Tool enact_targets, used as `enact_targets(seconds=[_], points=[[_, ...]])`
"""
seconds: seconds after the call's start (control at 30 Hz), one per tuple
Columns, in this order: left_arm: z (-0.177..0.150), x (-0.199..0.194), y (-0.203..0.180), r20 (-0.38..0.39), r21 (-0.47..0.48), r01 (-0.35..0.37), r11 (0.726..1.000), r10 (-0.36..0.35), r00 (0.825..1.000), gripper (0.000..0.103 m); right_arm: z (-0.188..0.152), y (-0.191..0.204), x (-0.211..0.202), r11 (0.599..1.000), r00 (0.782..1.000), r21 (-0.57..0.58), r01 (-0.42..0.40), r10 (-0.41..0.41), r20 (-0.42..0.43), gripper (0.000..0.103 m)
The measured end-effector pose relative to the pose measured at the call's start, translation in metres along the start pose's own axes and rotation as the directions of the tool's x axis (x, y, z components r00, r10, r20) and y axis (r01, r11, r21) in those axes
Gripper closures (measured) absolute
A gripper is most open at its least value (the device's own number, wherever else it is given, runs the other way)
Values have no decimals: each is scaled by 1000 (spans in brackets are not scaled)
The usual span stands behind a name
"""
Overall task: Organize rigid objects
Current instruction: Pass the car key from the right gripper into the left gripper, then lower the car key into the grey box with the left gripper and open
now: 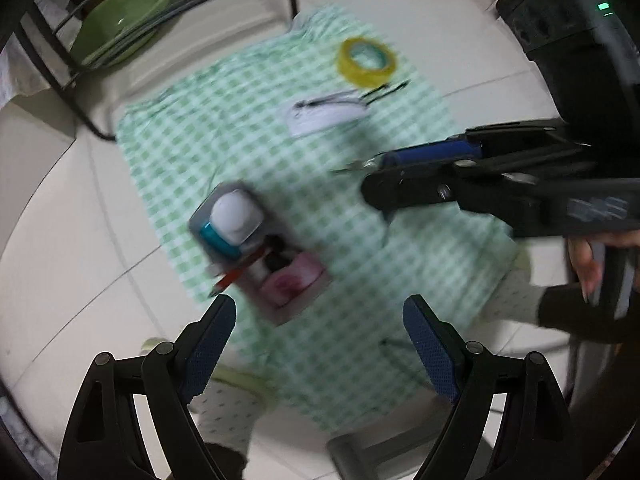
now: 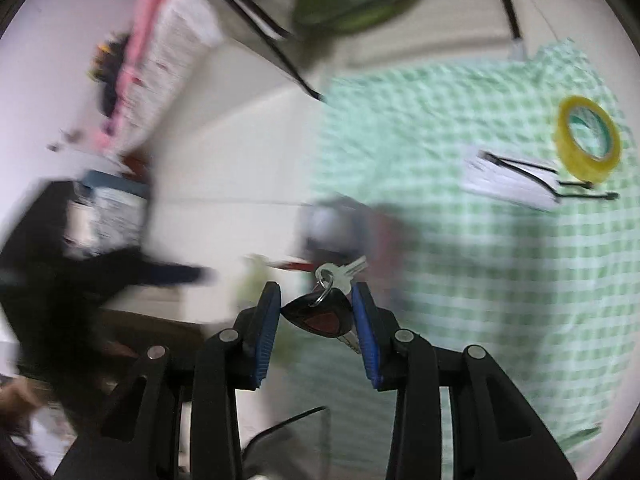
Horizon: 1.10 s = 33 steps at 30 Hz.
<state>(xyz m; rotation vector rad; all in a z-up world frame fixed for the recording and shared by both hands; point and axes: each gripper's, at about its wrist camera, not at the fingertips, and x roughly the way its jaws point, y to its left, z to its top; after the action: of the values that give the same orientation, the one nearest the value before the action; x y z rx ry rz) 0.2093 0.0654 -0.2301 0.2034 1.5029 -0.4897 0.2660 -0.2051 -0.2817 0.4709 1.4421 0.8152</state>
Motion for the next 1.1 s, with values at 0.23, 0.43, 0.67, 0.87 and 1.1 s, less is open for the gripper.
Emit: enact_targets(seconds=[0.23, 0.43, 0.67, 0.87, 1.1], points=[[-9, -40, -13, 207, 85, -127, 988, 107, 973, 28, -7, 54, -26, 986, 985, 8, -165, 164, 60, 64], [-13, -40, 16, 181, -47, -7, 999, 15, 983, 98, -15, 59, -24, 973, 972, 57, -224, 218, 91, 66], [-18, -12, 59, 19, -185, -105, 977, 110, 994, 98, -22, 42, -6, 983, 993, 142, -120, 116, 37, 62], [3, 21, 77, -106, -260, -103, 960, 78, 991, 98, -32, 33, 8, 965, 964, -13, 261, -261, -50, 19], [27, 50, 58, -163, -261, -104, 960, 63, 985, 64, -56, 0, 32, 903, 883, -38, 429, -428, -193, 1]])
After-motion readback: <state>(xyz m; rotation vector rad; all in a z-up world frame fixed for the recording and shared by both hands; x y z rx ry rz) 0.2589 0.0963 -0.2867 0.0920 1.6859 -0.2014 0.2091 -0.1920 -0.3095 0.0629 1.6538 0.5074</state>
